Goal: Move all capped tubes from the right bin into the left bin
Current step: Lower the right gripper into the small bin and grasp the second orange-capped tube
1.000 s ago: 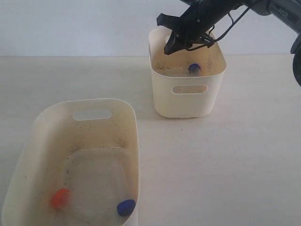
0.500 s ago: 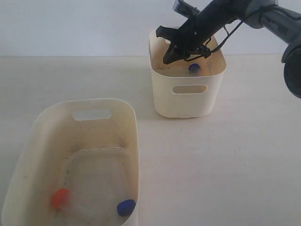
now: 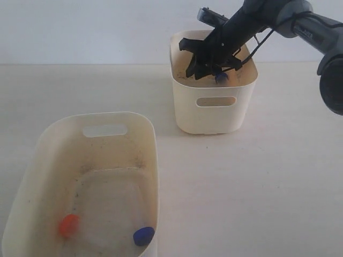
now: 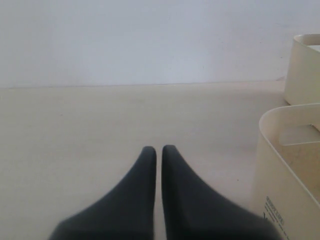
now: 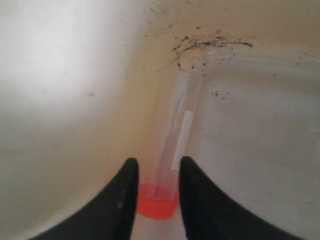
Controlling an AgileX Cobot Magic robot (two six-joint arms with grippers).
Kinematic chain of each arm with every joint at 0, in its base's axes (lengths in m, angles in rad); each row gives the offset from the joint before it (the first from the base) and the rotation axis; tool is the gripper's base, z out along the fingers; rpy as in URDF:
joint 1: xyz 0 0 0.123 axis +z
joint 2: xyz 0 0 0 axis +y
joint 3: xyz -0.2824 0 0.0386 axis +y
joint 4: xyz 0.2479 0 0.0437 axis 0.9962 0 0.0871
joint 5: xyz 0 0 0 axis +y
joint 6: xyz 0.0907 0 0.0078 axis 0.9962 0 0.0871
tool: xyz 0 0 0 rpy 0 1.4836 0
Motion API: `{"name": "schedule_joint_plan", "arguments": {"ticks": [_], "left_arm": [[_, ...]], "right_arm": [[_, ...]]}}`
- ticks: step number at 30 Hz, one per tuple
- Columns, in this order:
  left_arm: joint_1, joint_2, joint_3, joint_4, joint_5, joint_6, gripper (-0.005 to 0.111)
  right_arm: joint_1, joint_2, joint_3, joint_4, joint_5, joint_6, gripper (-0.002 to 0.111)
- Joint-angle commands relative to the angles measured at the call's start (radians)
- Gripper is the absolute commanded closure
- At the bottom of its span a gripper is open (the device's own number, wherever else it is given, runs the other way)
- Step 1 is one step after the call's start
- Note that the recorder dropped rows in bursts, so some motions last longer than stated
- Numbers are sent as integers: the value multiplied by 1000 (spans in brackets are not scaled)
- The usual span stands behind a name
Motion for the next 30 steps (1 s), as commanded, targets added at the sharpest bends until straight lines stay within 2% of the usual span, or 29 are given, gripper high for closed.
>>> {"name": "schedule_joint_plan", "arguments": {"ticks": [1, 3, 6, 19, 30], "left_arm": [[1, -3, -3, 2, -2, -8, 102], [1, -3, -3, 2, -2, -8, 102], [1, -3, -3, 2, -2, -8, 102], [1, -3, -3, 2, -2, -8, 102], [1, -3, -3, 2, -2, -8, 102]], "right_arm": [[17, 2, -6, -19, -12, 36, 29], [22, 2, -6, -22, -14, 41, 13], [31, 2, -6, -25, -18, 41, 4], [40, 2, -6, -17, -30, 43, 4], [40, 12, -6, -4, 28, 42, 4]]}}
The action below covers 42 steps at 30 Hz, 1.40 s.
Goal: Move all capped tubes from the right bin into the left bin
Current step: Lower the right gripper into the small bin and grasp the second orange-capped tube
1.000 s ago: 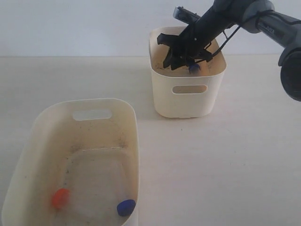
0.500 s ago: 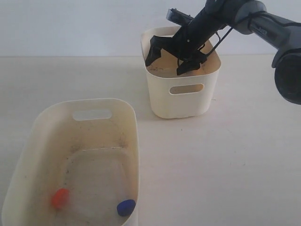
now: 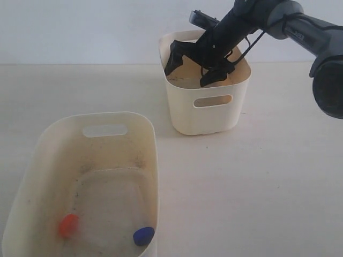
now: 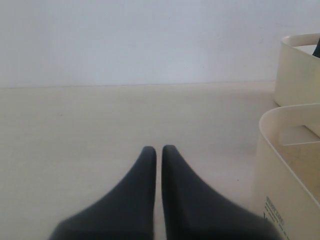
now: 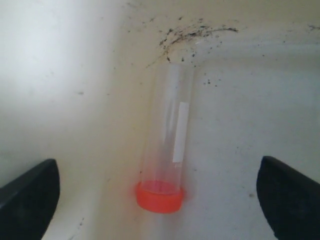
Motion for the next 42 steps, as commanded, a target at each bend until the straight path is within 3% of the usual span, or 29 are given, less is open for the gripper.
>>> {"name": "schedule_joint_plan", "arguments": {"ticks": [1, 37, 42], "left_arm": [[1, -3, -3, 2, -2, -8, 102], [1, -3, -3, 2, -2, -8, 102], [1, -3, -3, 2, -2, -8, 102]], "right_arm": [[3, 20, -6, 8, 27, -9, 4], [3, 132, -6, 32, -97, -14, 4], [11, 132, -6, -1, -51, -7, 4]]}}
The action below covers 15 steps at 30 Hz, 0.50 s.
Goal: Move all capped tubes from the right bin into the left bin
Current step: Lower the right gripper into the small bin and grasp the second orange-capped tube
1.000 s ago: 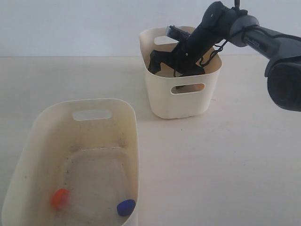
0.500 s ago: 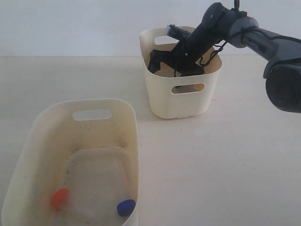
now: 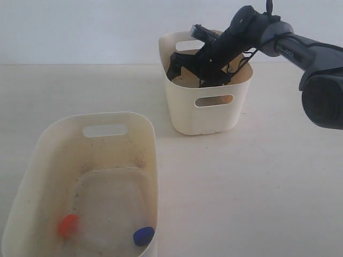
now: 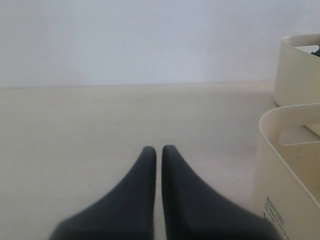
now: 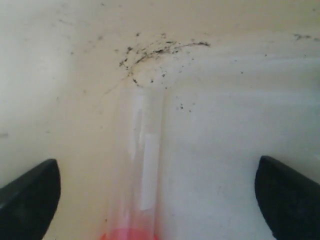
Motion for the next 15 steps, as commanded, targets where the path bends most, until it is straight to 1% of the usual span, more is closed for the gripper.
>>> {"name": "schedule_joint_plan", "arguments": {"ticks": [1, 4, 7, 13, 15], "left_arm": [[1, -3, -3, 2, -2, -8, 102], [1, -3, -3, 2, -2, -8, 102], [1, -3, -3, 2, -2, -8, 102], [1, -3, -3, 2, -2, -8, 102], [1, -3, -3, 2, -2, -8, 102]], "right_arm": [[14, 33, 13, -75, 65, -2, 4], [41, 33, 13, -204, 82, -2, 4], [62, 33, 13, -267, 82, 12, 4], [65, 33, 13, -291, 92, 48, 5], [65, 33, 13, -294, 99, 48, 9]]}}
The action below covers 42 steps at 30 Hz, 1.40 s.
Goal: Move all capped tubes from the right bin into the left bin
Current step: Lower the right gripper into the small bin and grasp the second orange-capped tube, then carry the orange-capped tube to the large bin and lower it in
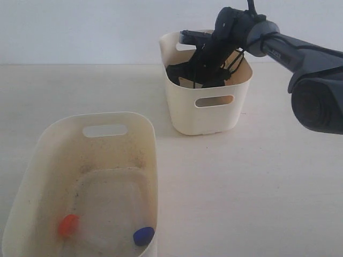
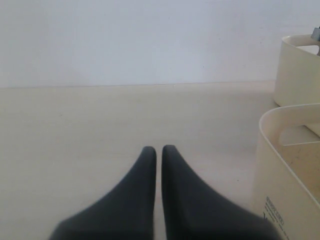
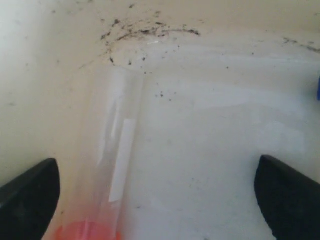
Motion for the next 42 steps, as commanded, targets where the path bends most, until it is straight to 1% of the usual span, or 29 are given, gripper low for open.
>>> {"name": "schedule_joint_plan", "arguments": {"ticks": [1, 2, 4, 8, 9, 10, 16, 20, 24, 26, 31, 33, 36, 40, 41, 42], "left_arm": [[1, -3, -3, 2, -2, -8, 102], [1, -3, -3, 2, -2, -8, 102], [1, -3, -3, 2, -2, -8, 102], [1, -3, -3, 2, -2, -8, 102], [1, -3, -3, 2, -2, -8, 102], [1, -3, -3, 2, -2, -8, 102], [1, -3, -3, 2, -2, -8, 102], [1, -3, -3, 2, -2, -8, 102], [1, -3, -3, 2, -2, -8, 102], [1, -3, -3, 2, -2, -8, 102], [1, -3, -3, 2, -2, -8, 102], [1, -3, -3, 2, -2, -8, 102], [1, -3, -3, 2, -2, -8, 102], [1, -3, -3, 2, -2, -8, 102], [1, -3, -3, 2, -2, -8, 102], [1, -3, -3, 2, -2, -8, 102]], "right_arm": [[5, 37, 23, -29, 82, 30, 14], [5, 37, 23, -29, 84, 38, 20], [5, 37, 23, -29, 87, 61, 38], [5, 37, 23, -24, 96, 78, 85], [5, 37, 23, -22, 94, 78, 103], [5, 37, 23, -20, 91, 82, 108], [3, 23, 23, -20, 70, 82, 107], [1, -32, 23, -25, 52, 77, 107], [1, -122, 23, -35, 56, 5, 107], [1, -178, 23, -81, 86, -26, 107], [1, -325, 23, -237, 188, -25, 107], [1, -389, 23, -246, 209, -25, 107], [1, -466, 26, -215, 209, -25, 107], [1, -585, 36, -7, 209, -7, 107], [1, -610, 55, -10, 209, 4, 107], [3, -650, 129, -10, 209, -16, 107]]}}
